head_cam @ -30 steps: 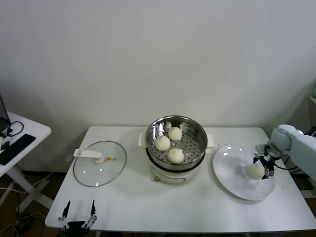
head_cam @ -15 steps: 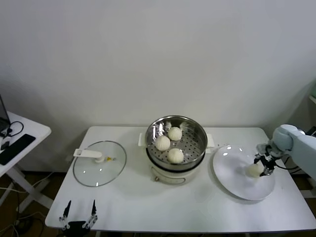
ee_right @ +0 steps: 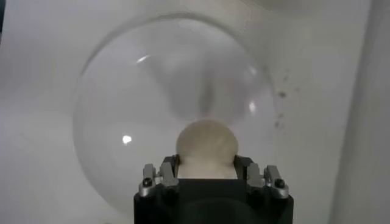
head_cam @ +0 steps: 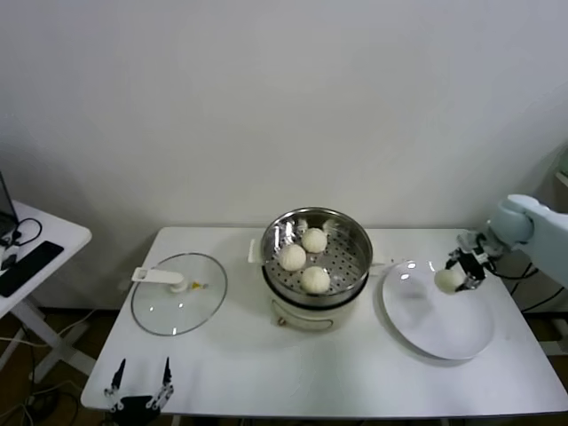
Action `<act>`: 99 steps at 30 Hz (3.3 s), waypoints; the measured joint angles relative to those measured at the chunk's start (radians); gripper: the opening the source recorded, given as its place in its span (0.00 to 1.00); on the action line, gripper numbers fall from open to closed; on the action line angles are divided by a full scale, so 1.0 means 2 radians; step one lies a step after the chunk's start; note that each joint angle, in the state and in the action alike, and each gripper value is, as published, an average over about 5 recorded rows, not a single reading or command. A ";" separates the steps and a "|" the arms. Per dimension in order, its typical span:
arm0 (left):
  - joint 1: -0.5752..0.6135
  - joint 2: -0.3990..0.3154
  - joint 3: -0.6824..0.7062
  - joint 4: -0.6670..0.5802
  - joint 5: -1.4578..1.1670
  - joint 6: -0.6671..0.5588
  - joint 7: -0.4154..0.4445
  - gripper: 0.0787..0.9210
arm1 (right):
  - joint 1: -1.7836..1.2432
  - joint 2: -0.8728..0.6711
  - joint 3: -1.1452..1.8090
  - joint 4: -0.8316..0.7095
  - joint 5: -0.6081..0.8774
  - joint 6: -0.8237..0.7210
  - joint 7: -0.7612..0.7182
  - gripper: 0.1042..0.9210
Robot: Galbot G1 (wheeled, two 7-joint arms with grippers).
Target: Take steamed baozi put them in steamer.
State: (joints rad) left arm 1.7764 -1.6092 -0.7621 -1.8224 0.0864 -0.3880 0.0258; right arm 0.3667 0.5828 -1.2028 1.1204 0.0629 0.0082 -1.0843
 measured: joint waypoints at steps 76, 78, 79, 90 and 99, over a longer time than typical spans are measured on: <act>0.009 0.000 -0.006 -0.017 -0.009 0.004 0.000 0.88 | 0.125 0.155 -0.088 0.095 0.194 -0.155 0.070 0.88; 0.010 0.000 -0.006 -0.019 -0.009 0.004 0.000 0.88 | 0.132 0.148 -0.084 0.098 0.207 -0.156 0.078 0.88; 0.010 0.000 -0.006 -0.020 -0.009 0.004 0.000 0.88 | 0.134 0.144 -0.081 0.101 0.214 -0.157 0.085 0.88; 0.005 0.000 -0.001 -0.023 -0.011 0.008 0.000 0.88 | 0.050 0.087 0.061 0.151 0.278 -0.170 0.246 0.88; -0.004 0.000 0.003 -0.017 -0.011 0.008 0.001 0.88 | -0.129 0.051 0.251 0.216 0.282 -0.138 0.385 0.88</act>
State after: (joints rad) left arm 1.7678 -1.6092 -0.7569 -1.8563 0.0639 -0.3723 0.0280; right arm 0.1096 0.6840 -0.7005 1.5515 0.6270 -0.2688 -0.3150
